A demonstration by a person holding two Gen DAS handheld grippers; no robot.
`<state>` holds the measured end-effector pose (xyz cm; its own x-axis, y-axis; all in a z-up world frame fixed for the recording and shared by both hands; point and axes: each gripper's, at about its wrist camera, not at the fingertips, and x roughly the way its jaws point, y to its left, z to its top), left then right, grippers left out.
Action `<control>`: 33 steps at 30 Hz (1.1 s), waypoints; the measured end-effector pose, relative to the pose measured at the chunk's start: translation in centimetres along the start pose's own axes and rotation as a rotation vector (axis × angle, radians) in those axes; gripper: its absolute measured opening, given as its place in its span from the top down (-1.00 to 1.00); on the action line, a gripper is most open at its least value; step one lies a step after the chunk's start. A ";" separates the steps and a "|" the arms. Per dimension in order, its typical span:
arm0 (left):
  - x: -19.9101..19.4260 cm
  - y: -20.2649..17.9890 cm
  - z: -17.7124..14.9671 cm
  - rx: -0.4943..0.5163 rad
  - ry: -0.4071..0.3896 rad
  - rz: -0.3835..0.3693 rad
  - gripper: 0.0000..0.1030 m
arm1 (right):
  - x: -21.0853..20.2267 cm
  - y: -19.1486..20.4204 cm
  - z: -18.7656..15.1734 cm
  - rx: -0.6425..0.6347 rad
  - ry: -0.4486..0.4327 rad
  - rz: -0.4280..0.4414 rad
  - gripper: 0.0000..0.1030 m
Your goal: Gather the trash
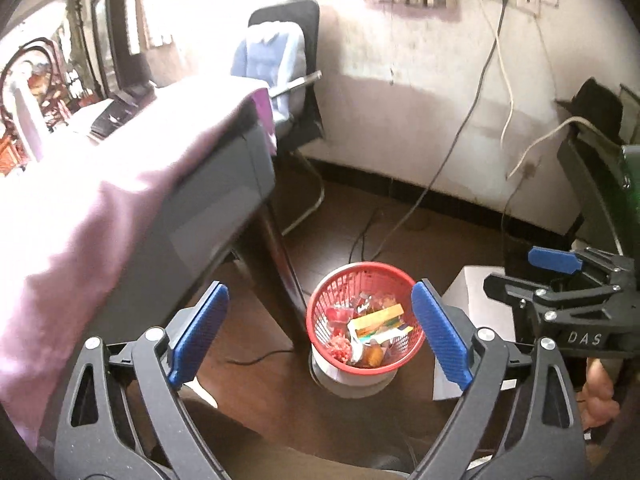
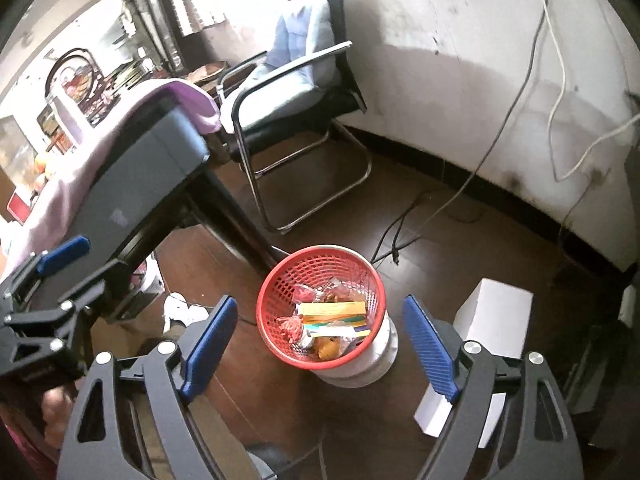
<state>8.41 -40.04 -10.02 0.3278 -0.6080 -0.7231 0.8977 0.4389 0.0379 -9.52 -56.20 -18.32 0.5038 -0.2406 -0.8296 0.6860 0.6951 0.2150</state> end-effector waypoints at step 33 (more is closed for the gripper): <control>-5.5 -2.1 -4.6 -0.019 0.002 0.054 -0.87 | -5.1 1.1 -6.1 -0.065 0.019 0.011 -0.88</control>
<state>3.36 -34.58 -9.35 0.3751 -0.5817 -0.7218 0.8730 0.4834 0.0642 -14.49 -50.08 -16.95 0.5004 -0.2205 -0.8372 0.6450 0.7400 0.1906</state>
